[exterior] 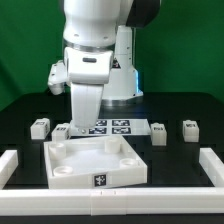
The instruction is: Assemble one leg
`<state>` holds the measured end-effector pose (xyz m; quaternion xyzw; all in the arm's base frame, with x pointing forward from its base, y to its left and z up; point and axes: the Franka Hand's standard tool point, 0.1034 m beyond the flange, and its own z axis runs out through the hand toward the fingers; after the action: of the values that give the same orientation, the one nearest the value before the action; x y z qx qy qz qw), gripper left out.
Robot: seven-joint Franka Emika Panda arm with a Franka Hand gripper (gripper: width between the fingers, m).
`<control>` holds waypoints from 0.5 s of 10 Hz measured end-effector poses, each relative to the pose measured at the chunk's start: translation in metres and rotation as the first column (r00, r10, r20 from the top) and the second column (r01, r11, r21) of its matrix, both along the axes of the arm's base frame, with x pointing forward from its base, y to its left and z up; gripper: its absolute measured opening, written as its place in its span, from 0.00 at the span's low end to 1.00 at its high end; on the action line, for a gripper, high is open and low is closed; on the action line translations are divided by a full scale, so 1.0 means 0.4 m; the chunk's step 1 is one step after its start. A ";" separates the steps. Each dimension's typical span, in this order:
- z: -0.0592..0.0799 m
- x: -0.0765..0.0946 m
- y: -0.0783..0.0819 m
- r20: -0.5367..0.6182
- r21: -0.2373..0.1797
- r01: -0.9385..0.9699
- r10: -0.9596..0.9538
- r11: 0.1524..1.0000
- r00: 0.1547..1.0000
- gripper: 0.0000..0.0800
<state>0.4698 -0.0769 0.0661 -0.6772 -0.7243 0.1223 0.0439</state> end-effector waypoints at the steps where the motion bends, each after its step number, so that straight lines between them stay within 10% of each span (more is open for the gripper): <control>1: -0.018 -0.013 0.010 -0.016 0.004 -0.011 0.011 1.000 1.000 0.81; 5: -0.032 -0.027 0.014 -0.030 0.010 -0.025 0.025 1.000 0.999 0.81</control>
Offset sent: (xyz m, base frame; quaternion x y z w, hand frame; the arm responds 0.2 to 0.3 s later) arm 0.0000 0.0000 0.0000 0.0000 0.0000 0.0000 1.0000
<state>0.4588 -0.0712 0.0532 -0.6660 -0.7325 0.1294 0.0566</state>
